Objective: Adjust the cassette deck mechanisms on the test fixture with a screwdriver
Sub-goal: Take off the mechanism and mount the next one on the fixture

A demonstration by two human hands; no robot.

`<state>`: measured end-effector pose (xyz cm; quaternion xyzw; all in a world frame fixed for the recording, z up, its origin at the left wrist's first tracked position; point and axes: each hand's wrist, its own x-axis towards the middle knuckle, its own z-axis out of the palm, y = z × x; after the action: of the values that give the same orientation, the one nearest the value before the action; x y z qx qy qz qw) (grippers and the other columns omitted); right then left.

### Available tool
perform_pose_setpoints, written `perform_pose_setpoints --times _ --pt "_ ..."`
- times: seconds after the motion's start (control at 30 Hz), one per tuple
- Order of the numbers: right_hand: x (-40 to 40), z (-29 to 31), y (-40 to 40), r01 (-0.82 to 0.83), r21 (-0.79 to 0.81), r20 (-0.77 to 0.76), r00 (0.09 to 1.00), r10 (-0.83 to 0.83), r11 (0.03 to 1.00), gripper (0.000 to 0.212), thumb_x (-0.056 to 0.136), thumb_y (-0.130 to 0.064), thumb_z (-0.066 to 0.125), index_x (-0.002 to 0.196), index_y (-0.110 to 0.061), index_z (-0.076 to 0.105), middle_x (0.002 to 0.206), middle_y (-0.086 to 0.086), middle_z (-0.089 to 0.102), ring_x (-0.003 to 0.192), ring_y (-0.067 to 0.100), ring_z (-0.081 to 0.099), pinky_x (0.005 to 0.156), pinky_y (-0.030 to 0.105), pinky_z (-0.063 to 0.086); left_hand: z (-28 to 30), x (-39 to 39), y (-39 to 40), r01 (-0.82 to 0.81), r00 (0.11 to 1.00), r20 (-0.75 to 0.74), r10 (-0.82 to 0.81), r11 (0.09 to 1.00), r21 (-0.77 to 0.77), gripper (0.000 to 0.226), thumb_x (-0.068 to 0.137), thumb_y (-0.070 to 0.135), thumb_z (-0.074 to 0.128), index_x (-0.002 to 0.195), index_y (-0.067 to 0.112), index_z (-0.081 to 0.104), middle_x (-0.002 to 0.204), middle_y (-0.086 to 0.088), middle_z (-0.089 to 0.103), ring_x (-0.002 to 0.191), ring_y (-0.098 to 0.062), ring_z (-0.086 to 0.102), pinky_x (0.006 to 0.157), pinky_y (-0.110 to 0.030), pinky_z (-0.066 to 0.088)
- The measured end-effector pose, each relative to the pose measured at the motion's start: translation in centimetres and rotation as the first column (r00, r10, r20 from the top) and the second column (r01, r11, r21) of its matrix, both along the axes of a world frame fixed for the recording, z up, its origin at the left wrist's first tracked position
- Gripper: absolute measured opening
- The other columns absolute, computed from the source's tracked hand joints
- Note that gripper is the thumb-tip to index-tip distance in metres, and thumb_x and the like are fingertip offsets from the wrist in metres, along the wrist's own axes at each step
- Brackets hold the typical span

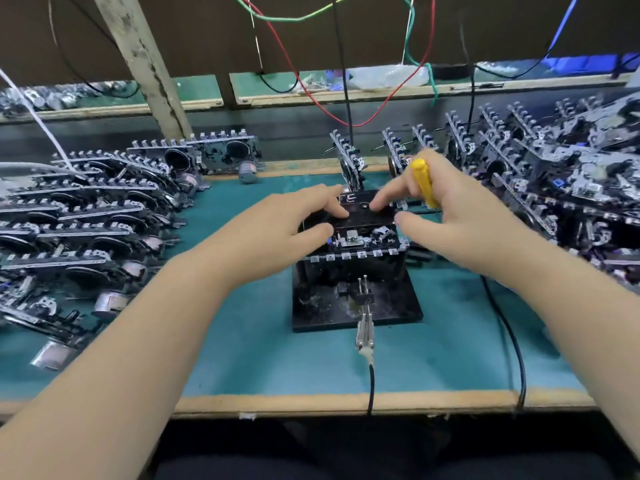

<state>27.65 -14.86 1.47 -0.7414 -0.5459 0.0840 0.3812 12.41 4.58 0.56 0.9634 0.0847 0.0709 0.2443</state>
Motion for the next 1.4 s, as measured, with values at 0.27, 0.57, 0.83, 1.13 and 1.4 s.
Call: perform_pose_setpoints --times 0.27,0.57,0.83,1.13,1.4 --pt "-0.5 -2.7 0.8 0.14 0.18 -0.245 0.965 -0.094 0.974 0.024 0.093 -0.016 0.054 0.08 -0.024 0.034 0.092 0.003 0.075 0.106 -0.003 0.067 0.101 0.048 0.048 -0.2 -0.1 0.1 0.061 0.997 0.039 -0.068 0.985 0.16 0.06 0.077 0.037 0.078 0.131 0.038 0.052 0.149 0.029 0.043 0.126 -0.001 0.049 0.099 -0.012 0.034" --pt "-0.9 -3.2 0.7 0.155 0.206 -0.249 0.963 -0.101 0.966 0.025 0.092 -0.02 0.055 0.079 -0.027 0.034 0.095 -0.008 0.075 0.11 -0.003 0.066 0.101 0.049 0.048 -1.7 -0.4 0.1 0.057 0.993 0.099 -0.063 0.996 0.068 0.047 0.085 0.032 0.072 0.126 0.041 0.052 0.166 0.007 0.021 0.147 -0.002 0.024 0.11 -0.024 0.031" --pt "-1.6 -3.1 0.2 0.154 0.167 -0.236 0.965 -0.112 0.974 0.022 0.087 -0.03 0.056 0.083 -0.029 0.034 0.101 -0.012 0.075 0.117 0.0 0.063 0.104 0.053 0.045 -5.2 -1.5 -3.0 -0.069 0.957 0.277 0.083 0.996 -0.06 0.086 0.054 0.066 0.082 0.129 0.045 0.047 0.164 0.013 -0.023 0.153 -0.003 -0.003 0.116 -0.046 0.035" --pt "-1.9 -3.1 -0.1 0.169 0.166 -0.236 0.963 -0.127 0.972 0.037 0.093 -0.016 0.06 0.082 -0.045 0.039 0.109 -0.011 0.073 0.121 0.0 0.06 0.109 0.046 0.042 -7.6 0.3 -4.9 -0.189 0.846 0.405 0.347 0.905 -0.382 0.065 0.062 0.023 0.094 0.103 0.055 0.056 0.164 0.02 0.018 0.136 0.017 0.028 0.094 0.005 0.024" --pt "-2.4 -4.0 -2.0 0.34 0.162 -0.25 0.922 -0.294 0.927 0.034 0.084 -0.036 0.059 0.116 -0.025 0.055 0.132 -0.02 0.06 0.124 0.013 0.057 0.095 0.052 0.048 -9.2 0.3 -4.7 -0.144 0.792 0.508 0.34 0.911 -0.386 0.06 0.058 0.052 0.087 0.112 0.053 0.06 0.16 0.034 0.012 0.145 0.002 0.03 0.109 -0.031 0.038"
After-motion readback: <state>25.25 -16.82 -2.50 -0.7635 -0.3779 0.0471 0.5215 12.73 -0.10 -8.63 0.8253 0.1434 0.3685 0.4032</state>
